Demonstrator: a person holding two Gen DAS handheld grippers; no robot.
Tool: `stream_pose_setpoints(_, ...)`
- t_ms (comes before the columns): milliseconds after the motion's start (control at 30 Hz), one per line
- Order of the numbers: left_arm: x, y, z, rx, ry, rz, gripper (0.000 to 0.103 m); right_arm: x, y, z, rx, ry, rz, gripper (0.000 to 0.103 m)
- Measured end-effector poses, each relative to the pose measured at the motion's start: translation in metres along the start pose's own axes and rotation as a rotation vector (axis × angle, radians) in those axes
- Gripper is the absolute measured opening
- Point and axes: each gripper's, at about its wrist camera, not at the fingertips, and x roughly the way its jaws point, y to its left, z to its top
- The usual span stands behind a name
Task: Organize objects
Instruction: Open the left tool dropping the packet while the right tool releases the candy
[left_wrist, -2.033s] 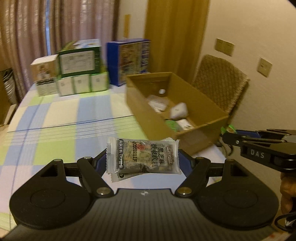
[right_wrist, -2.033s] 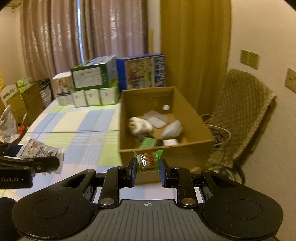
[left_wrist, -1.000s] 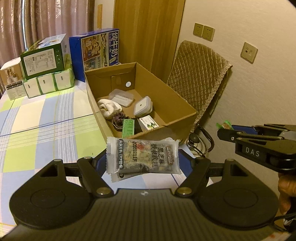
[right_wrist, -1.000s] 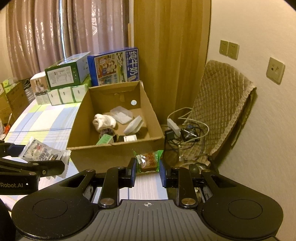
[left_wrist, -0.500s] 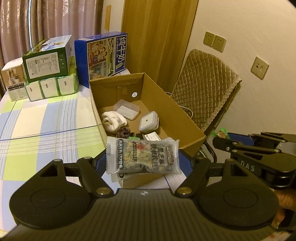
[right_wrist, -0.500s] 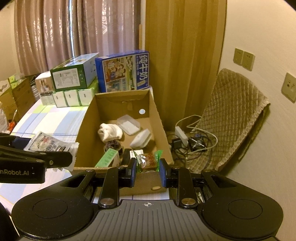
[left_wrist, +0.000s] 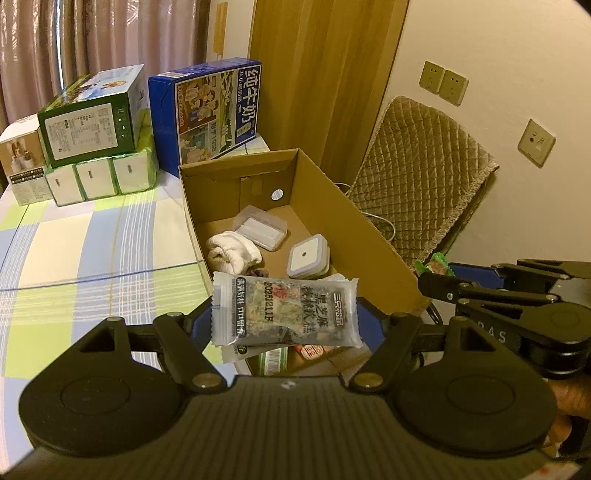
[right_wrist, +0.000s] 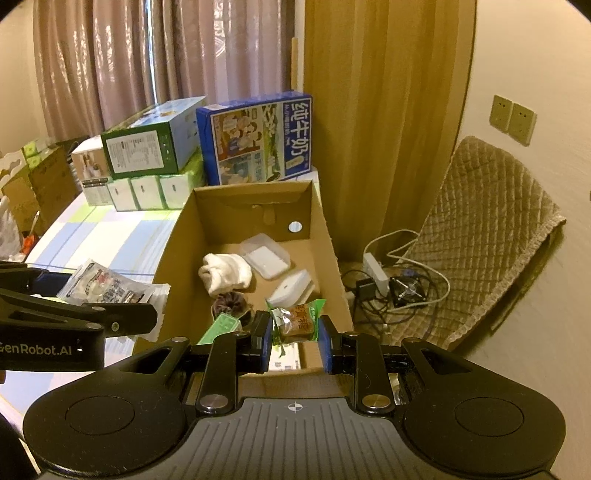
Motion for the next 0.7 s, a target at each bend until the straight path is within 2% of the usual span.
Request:
stream_pose_setpoints(400, 0.042, 0.019, 0.037, 0.005, 0.039, 0.023, 0.074, 0.033, -0.009, 0.029, 0.015, 0.030, 0.015, 0.023)
stream_pose_setpoints(567, 0.060, 0.021, 0.050, 0.019, 0.042, 0.024, 0.078, 0.043, -0.015, 0.036, 0.028, 0.034, 0.010, 0.023)
stream_pose_setpoints(633, 0.069, 0.022, 0.054, 0.023, 0.042, 0.021, 0.085, 0.047, -0.016, 0.037, 0.035, 0.039, 0.010, 0.023)
stream_pose_setpoints(700, 0.078, 0.025, 0.056, 0.026, 0.048, 0.011, 0.086, 0.050, -0.017, 0.036, 0.037, 0.046, 0.009, 0.023)
